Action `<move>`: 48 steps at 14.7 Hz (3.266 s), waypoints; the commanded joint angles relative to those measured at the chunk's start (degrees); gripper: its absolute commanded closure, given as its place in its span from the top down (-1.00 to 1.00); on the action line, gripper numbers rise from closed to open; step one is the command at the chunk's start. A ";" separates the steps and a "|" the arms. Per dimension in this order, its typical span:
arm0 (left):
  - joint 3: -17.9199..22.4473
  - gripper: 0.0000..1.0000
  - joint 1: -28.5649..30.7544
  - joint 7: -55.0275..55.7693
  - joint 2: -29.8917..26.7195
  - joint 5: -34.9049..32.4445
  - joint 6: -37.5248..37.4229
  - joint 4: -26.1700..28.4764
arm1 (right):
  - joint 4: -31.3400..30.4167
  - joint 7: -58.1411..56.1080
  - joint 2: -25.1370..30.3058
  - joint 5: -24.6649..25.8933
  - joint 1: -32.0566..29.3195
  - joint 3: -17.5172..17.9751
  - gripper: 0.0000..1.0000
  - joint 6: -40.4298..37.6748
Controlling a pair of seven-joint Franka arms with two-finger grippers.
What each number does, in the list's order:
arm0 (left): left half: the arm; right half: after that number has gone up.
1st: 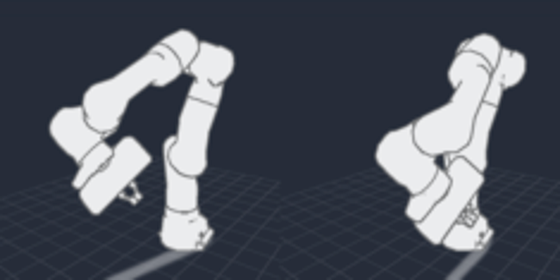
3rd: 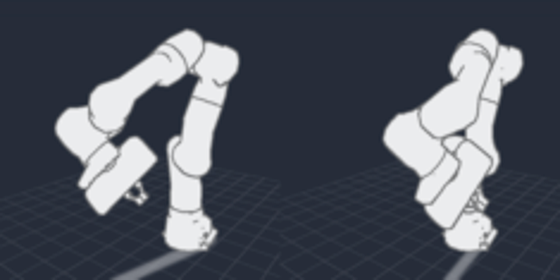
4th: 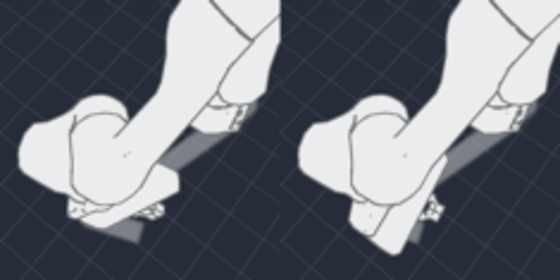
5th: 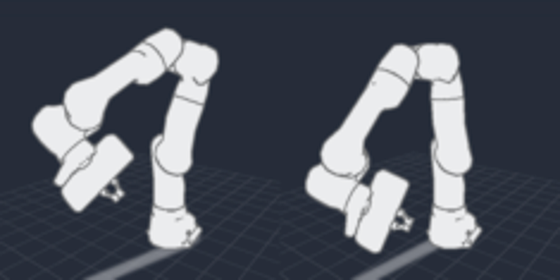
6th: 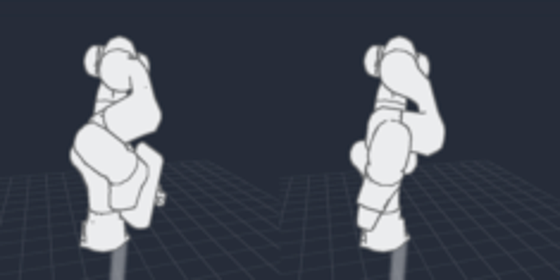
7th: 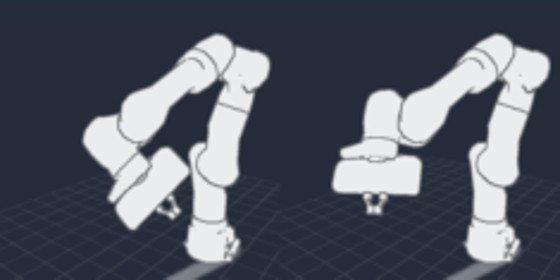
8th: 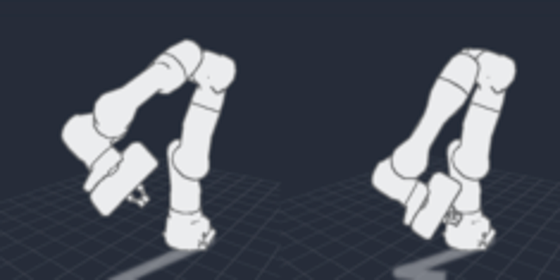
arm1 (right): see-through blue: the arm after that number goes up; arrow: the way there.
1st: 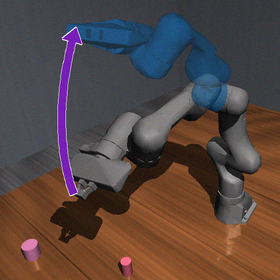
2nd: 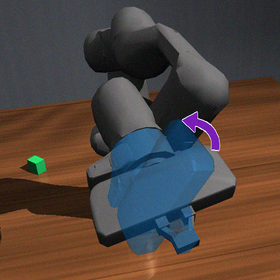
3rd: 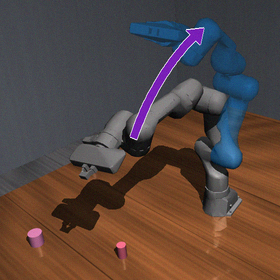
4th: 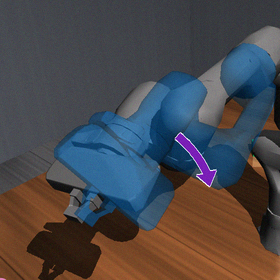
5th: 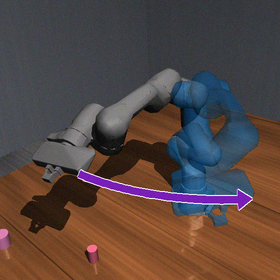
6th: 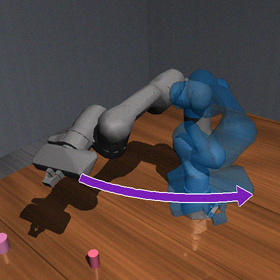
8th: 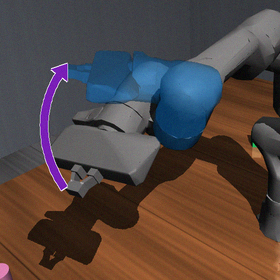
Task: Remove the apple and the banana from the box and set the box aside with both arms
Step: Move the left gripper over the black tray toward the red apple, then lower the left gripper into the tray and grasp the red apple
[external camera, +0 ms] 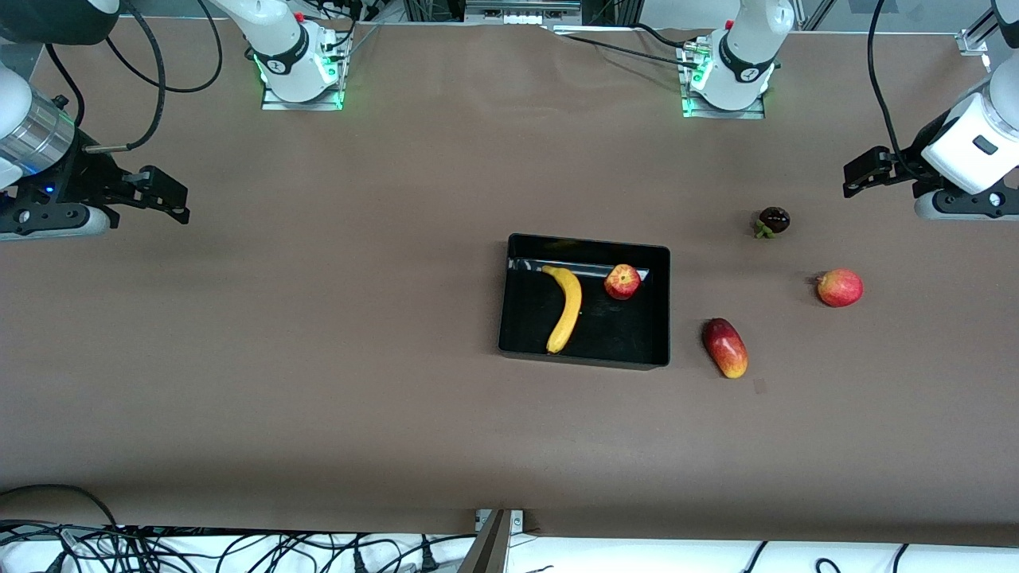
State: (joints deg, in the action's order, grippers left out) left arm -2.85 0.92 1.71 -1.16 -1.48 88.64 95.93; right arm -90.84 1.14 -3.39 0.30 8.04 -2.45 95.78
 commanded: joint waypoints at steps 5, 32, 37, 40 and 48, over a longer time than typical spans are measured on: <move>0.04 1.00 -0.39 -0.22 1.24 0.87 -2.58 -1.89 | 0.75 0.09 -0.21 0.23 -0.83 0.69 1.00 -0.50; -0.93 1.00 -24.12 16.93 28.50 2.63 27.20 0.31 | 0.75 0.09 -0.12 0.23 -0.83 0.60 1.00 -0.59; -0.93 1.00 -24.21 16.66 30.69 2.63 29.40 0.22 | 0.75 0.09 -0.21 0.23 -0.83 0.69 1.00 -0.50; -0.93 1.00 -24.04 16.49 30.69 2.63 29.40 0.22 | 0.75 0.09 -0.21 0.23 -0.83 0.69 1.00 -0.50; -0.84 1.00 -21.93 10.17 29.82 2.63 28.61 0.22 | 0.75 0.09 -0.21 0.23 -0.83 0.69 1.00 -0.50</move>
State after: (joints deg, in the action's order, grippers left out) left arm -3.83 -22.29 15.80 29.73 1.08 117.54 95.98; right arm -90.81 1.14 -3.41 0.30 7.91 -2.45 95.77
